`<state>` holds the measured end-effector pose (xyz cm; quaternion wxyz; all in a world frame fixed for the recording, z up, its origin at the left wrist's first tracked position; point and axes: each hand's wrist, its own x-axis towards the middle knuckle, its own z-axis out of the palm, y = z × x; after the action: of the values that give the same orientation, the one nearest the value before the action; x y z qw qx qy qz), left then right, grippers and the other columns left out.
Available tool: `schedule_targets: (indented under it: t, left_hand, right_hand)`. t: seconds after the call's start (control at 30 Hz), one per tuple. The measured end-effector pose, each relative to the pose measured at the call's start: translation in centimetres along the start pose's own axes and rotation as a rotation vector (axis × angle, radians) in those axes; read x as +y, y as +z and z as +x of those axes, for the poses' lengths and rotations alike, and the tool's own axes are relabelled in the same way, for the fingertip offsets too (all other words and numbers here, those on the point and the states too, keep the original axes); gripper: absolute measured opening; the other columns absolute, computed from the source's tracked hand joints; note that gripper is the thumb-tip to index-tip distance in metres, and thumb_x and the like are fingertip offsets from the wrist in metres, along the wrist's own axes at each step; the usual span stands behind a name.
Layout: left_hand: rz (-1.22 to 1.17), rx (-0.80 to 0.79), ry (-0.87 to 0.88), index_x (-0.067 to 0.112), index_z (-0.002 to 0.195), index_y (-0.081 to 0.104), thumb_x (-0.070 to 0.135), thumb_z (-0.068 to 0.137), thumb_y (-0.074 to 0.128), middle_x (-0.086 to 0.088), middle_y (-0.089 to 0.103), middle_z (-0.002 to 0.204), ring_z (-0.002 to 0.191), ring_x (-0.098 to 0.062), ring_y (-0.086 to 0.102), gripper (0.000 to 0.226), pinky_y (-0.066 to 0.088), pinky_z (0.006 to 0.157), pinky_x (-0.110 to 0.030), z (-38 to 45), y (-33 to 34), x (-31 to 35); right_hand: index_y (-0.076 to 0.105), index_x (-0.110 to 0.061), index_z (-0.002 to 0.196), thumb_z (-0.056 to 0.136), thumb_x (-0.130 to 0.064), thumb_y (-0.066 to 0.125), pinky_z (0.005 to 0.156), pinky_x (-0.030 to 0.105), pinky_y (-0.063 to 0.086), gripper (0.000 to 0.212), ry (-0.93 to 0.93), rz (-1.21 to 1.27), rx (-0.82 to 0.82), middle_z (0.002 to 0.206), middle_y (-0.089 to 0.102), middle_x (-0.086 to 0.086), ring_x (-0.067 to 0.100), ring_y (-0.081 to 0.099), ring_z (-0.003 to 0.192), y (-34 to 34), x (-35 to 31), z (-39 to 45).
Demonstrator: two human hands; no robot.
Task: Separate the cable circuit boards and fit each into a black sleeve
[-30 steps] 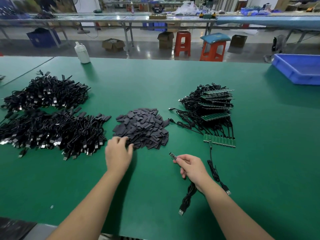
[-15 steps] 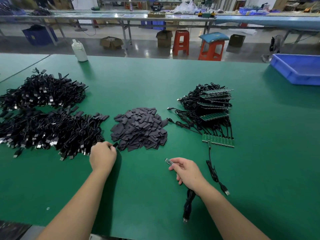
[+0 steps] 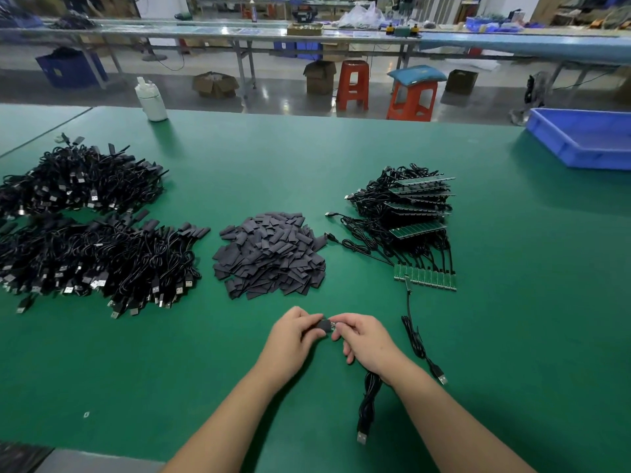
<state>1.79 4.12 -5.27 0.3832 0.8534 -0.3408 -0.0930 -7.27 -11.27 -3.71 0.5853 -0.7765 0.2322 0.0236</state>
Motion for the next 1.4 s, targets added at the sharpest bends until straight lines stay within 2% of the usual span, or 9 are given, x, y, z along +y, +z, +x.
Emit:
schedule_targets:
  t: [0.13,0.2,0.27,0.33,0.63,1.0,1.07,1.27,1.4]
  left_hand:
    - [0.141,0.015,0.088,0.015,0.125,0.067,0.028,0.093,0.066,0.003,0.054,0.095,0.084,-0.014,0.056,0.034,0.046,0.078,-0.024,-0.5,0.4,-0.7]
    - [0.238,0.055,0.140,0.016,0.122,0.066,0.030,0.092,0.067,0.002,0.055,0.093,0.076,-0.018,0.059,0.033,0.051,0.066,-0.029,-1.2,0.7,-0.6]
    - [0.287,0.111,0.179,0.019,0.117,0.067,0.030,0.090,0.069,0.004,0.055,0.090,0.068,-0.016,0.057,0.029,0.050,0.054,-0.028,-1.7,0.7,-0.4]
    - [0.282,0.164,0.189,0.021,0.112,0.068,0.029,0.089,0.071,0.007,0.057,0.090,0.068,-0.013,0.057,0.024,0.048,0.052,-0.025,-1.7,0.5,-0.3]
    - [0.213,0.199,0.108,0.017,0.112,0.073,0.022,0.093,0.066,0.008,0.070,0.100,0.082,-0.014,0.066,0.021,0.054,0.069,-0.027,-1.3,0.4,-0.3]
    - [0.257,0.204,0.124,0.015,0.109,0.074,0.019,0.087,0.074,0.006,0.070,0.092,0.070,-0.014,0.065,0.022,0.040,0.061,-0.016,-1.4,0.7,-0.4]
    - [0.264,0.187,0.150,0.016,0.107,0.074,0.017,0.086,0.075,0.007,0.069,0.090,0.069,-0.013,0.064,0.021,0.042,0.059,-0.016,-1.4,0.8,-0.4]
    - [0.263,0.125,0.164,0.015,0.115,0.071,0.013,0.088,0.071,0.006,0.068,0.098,0.081,-0.009,0.066,0.028,0.050,0.066,-0.020,-1.6,0.9,-0.7]
    - [0.295,0.097,0.143,0.016,0.124,0.065,0.018,0.094,0.063,0.006,0.066,0.107,0.090,-0.008,0.064,0.030,0.048,0.072,-0.020,-1.6,0.9,-0.6]
  right_hand:
    - [0.065,-0.015,0.117,0.103,-0.009,0.046,0.052,0.024,0.051,0.024,0.003,0.004,0.003,0.080,0.064,0.000,0.008,0.051,0.048,0.0,0.0,0.1]
    - [0.066,-0.016,0.113,0.103,-0.010,0.045,0.052,0.024,0.051,0.024,0.007,0.013,0.011,0.077,0.062,-0.001,0.008,0.052,0.047,0.0,0.1,0.1]
    - [0.066,-0.020,0.107,0.104,-0.011,0.043,0.053,0.026,0.052,0.024,0.012,0.032,0.019,0.075,0.062,0.000,0.011,0.054,0.047,-0.1,0.2,0.2]
    - [0.065,-0.024,0.103,0.104,-0.012,0.042,0.055,0.028,0.053,0.026,0.015,0.045,0.023,0.075,0.061,0.001,0.014,0.057,0.049,-0.3,0.3,0.3]
    - [0.067,-0.027,0.102,0.105,-0.016,0.041,0.058,0.027,0.052,0.028,0.041,0.023,0.030,0.065,0.062,-0.003,0.016,0.060,0.048,-0.5,0.5,0.4]
    - [0.066,-0.031,0.099,0.104,-0.015,0.045,0.053,0.024,0.051,0.027,0.031,-0.028,0.004,0.067,0.064,-0.004,0.015,0.061,0.048,-0.2,0.7,0.6]
    - [0.067,-0.030,0.100,0.104,-0.015,0.045,0.053,0.023,0.051,0.027,0.034,-0.033,0.002,0.068,0.064,-0.003,0.015,0.061,0.047,-0.2,0.8,0.6]
    - [0.067,-0.023,0.100,0.104,-0.013,0.043,0.054,0.025,0.051,0.027,0.047,-0.020,0.006,0.071,0.064,0.000,0.015,0.058,0.047,-0.2,0.7,0.6]
    - [0.066,-0.021,0.102,0.104,-0.012,0.043,0.052,0.025,0.050,0.025,0.046,-0.010,0.011,0.073,0.063,0.002,0.014,0.056,0.046,-0.1,0.5,0.6]
